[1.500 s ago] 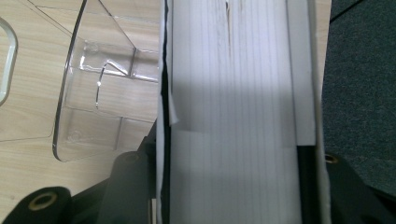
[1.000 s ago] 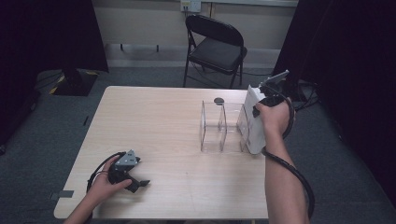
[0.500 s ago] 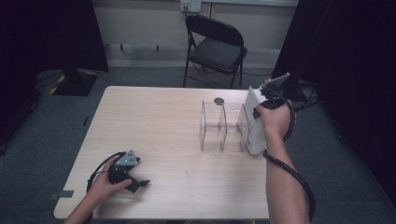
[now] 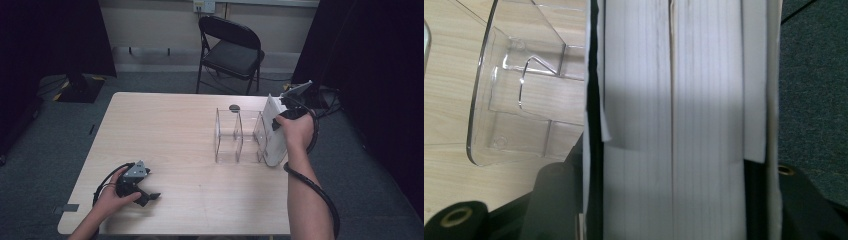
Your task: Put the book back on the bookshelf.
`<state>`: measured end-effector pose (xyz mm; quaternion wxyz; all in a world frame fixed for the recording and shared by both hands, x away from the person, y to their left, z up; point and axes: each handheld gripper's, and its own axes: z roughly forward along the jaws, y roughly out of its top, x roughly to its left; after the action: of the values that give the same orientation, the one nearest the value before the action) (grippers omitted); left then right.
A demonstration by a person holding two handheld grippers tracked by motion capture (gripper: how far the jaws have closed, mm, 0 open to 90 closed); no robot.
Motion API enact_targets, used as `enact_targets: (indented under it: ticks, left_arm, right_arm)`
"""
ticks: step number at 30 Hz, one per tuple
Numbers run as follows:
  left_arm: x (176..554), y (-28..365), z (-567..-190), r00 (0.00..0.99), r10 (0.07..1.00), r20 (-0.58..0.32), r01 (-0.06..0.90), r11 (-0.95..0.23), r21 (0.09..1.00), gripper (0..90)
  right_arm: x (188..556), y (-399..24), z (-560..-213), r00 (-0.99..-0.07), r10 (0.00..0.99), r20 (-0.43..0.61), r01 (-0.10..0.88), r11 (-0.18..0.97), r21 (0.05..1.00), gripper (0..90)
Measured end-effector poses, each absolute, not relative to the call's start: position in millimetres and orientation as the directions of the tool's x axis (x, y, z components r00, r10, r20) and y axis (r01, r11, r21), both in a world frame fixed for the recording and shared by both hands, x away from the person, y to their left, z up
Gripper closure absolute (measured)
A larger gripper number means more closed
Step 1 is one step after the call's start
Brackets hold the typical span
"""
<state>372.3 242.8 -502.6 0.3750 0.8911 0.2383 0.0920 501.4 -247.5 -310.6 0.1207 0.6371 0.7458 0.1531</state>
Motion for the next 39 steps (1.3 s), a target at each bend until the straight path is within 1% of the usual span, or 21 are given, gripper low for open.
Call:
enact_targets:
  ticks: [4, 5, 11, 18, 20, 25, 31, 39]
  left_arm:
    - [372.5, 242.6, -502.5, 0.869, 0.495, -0.010, 0.354, -0.608, 0.711, 0.0]
    - [372.6, 242.5, -502.5, 0.869, 0.495, -0.010, 0.354, -0.607, 0.711, 0.0]
    - [372.6, 242.5, -502.5, 0.869, 0.495, -0.010, 0.354, -0.607, 0.711, 0.0]
    - [372.8, 242.7, -502.4, 0.871, 0.491, -0.009, 0.352, -0.610, 0.710, 0.0]
    - [372.8, 242.7, -502.3, 0.871, 0.492, -0.009, 0.352, -0.611, 0.709, 0.0]
    - [372.8, 242.7, -502.3, 0.871, 0.492, -0.008, 0.352, -0.611, 0.709, 0.0]
    - [372.7, 242.5, -502.5, 0.869, 0.495, -0.009, 0.353, -0.607, 0.711, 0.0]
    - [372.8, 242.7, -502.4, 0.870, 0.492, -0.008, 0.351, -0.611, 0.710, 0.0]
  right_arm:
    - [499.4, -248.5, -309.6, -0.157, 0.987, 0.019, 0.918, 0.139, 0.372, 45.2]
    - [498.2, -248.9, -308.6, -0.160, 0.987, 0.033, 0.922, 0.137, 0.363, 42.2]
    - [493.2, -251.0, -307.6, -0.158, 0.987, 0.028, 0.921, 0.137, 0.365, 39.5]
    - [487.7, -255.3, -309.8, -0.143, 0.988, 0.055, 0.927, 0.115, 0.358, 34.3]
    - [486.3, -256.3, -310.0, -0.148, 0.988, 0.039, 0.927, 0.125, 0.353, 32.5]
    - [483.3, -258.5, -309.6, -0.141, 0.989, 0.035, 0.930, 0.120, 0.348, 31.8]
    - [477.9, -262.2, -309.8, -0.162, 0.986, 0.043, 0.929, 0.138, 0.345, 28.1]
    - [470.4, -264.9, -308.7, -0.168, 0.985, 0.045, 0.927, 0.143, 0.348, 24.5]
